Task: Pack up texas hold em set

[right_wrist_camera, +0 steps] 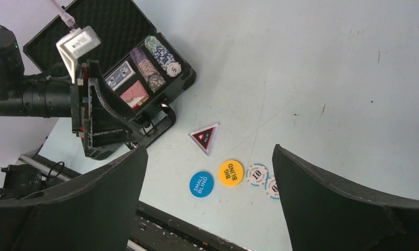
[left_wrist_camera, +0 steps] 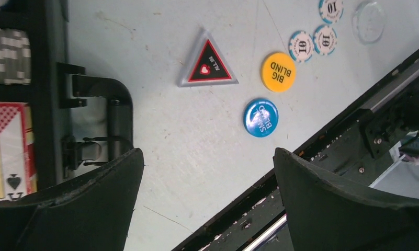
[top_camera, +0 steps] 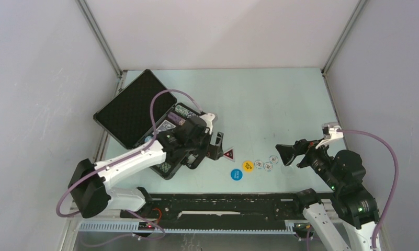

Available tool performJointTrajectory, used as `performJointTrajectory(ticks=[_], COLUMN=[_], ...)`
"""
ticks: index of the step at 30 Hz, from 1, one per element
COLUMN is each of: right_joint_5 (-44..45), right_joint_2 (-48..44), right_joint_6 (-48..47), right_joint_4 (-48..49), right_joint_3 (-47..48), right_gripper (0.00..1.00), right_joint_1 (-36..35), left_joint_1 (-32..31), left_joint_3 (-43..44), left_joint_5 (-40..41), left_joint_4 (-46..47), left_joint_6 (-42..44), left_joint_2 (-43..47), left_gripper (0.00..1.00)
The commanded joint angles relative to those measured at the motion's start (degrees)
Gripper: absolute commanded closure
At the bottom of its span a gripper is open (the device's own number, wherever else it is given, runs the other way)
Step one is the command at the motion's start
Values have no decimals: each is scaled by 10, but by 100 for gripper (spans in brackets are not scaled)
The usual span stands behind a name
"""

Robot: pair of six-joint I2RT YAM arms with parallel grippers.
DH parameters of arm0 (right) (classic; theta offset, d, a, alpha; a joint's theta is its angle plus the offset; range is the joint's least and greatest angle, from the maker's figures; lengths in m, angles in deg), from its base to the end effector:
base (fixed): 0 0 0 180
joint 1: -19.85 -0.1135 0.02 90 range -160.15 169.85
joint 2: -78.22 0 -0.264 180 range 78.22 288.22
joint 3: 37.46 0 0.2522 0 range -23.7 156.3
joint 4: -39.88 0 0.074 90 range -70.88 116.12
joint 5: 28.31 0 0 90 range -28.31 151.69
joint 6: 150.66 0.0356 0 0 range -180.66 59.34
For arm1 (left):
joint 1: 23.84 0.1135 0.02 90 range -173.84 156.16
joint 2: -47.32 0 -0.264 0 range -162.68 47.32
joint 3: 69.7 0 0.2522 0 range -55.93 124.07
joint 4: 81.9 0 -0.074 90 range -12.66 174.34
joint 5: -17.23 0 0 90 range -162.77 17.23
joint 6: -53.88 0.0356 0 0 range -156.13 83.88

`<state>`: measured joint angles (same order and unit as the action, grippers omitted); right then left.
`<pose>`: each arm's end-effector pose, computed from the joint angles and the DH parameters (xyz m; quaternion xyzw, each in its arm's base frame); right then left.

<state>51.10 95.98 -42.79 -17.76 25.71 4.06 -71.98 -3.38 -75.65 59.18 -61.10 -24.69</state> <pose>0.0484 0.0205 0.3505 -0.0439 0.7760 0.2497 0.5775 0.1771 -0.2004 0.2627 0.1946 0.9016 -0.2484 0.2960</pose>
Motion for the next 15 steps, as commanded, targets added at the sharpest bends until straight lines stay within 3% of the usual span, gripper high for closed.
performJointTrajectory(ticks=[1, 7, 11, 15], right_joint_5=[6, 8, 8, 6], right_joint_2=[7, 5, 6, 10], right_joint_6=[-3, -3, -2, -2], right_joint_4=[15, 14, 14, 15], right_joint_3=[-3, -3, -3, -3], right_gripper=[0, 0, 0, 0], right_joint_1=[-3, -3, -4, -4], left_joint_1=[-42, -61, -78, -82], left_joint_3=[43, -4, -28, -55], left_joint_5=[27, -60, -69, -89], left_joint_4=[-1, 92, 110, 148], left_joint_6=[-6, -103, -155, -201], left_joint_2=[-22, -34, -44, -43], left_gripper=[0, 1, 4, 0])
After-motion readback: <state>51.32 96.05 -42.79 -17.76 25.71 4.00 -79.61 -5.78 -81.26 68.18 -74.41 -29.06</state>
